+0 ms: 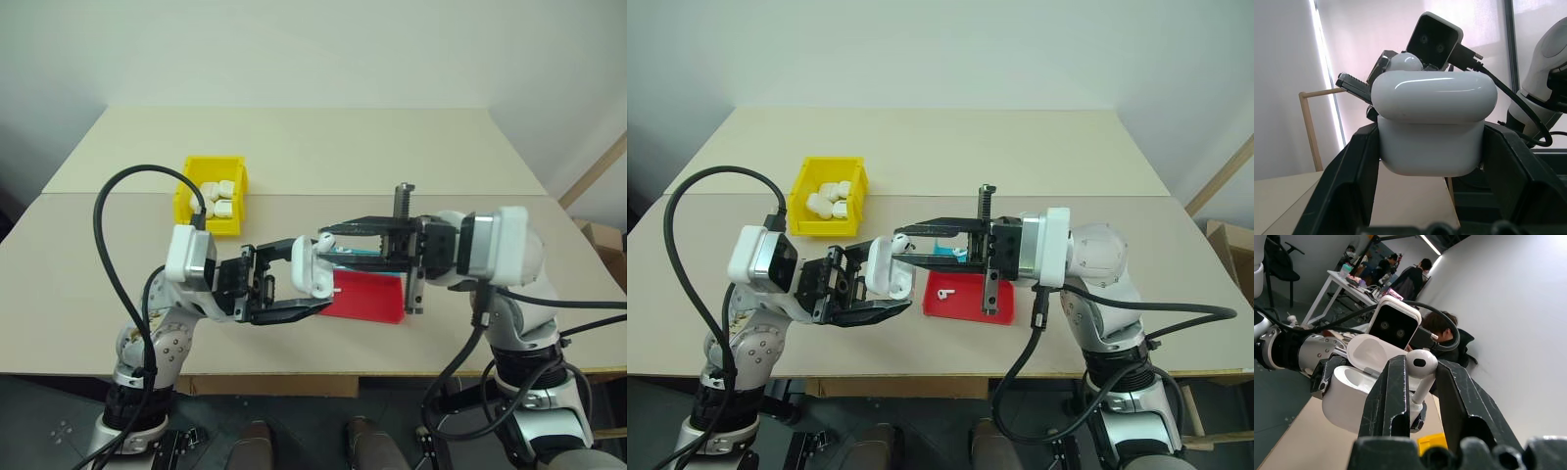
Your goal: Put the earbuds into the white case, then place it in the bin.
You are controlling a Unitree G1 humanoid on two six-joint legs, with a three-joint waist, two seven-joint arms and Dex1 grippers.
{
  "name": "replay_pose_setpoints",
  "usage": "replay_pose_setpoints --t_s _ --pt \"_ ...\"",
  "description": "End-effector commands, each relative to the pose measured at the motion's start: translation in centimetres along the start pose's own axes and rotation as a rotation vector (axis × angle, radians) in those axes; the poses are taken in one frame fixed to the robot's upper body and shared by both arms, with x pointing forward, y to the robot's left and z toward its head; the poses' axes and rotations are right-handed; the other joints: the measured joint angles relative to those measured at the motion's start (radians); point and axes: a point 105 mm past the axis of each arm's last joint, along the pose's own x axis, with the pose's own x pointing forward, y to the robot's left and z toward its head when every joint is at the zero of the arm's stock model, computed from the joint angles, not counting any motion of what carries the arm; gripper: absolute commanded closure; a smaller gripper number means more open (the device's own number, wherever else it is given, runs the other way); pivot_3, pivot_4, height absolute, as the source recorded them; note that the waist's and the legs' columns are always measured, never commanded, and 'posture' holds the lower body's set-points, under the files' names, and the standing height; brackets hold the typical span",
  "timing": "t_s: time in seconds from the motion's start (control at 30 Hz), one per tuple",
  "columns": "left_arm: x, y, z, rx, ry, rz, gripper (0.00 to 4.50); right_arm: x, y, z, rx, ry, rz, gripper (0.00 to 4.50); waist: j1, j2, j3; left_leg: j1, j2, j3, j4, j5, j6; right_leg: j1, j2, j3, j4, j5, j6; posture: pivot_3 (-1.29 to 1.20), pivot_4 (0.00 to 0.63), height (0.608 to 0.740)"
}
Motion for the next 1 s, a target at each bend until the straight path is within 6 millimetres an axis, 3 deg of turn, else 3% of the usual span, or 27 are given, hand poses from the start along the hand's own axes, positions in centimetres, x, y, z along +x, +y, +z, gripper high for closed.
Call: replay_pose_setpoints --t_s 0.03,0.83,1.0 --pt "0.3 -0.1 0.8 0.035 -0.011 -0.021 1.70 0.2 0.2 0.3 -0.040 -0.010 0.010 3.87 0.000 0.000 0.000 0.000 0.000 0.000 0.000 0.000 0.000 0.000 0.000 0.000 0.000 0.000 0.000 0.00 0.150 0.740" --pt "0.4 0.0 0.8 0.040 -0.012 -0.021 1.70 0.4 0.9 -0.8 -0.042 0.035 0.065 3.87 0.000 0.000 0.000 0.000 0.000 0.000 0.000 0.000 0.000 0.000 0.000 0.000 0.000 0.000 0.000 0.00 0.150 0.740" --pt "0.4 0.0 0.8 0.041 -0.011 -0.025 1.70 0.4 0.8 -0.9 -0.060 0.049 0.066 2.30 0.000 0.000 0.000 0.000 0.000 0.000 0.000 0.000 0.000 0.000 0.000 0.000 0.000 0.000 0.000 0.00 0.150 0.740"
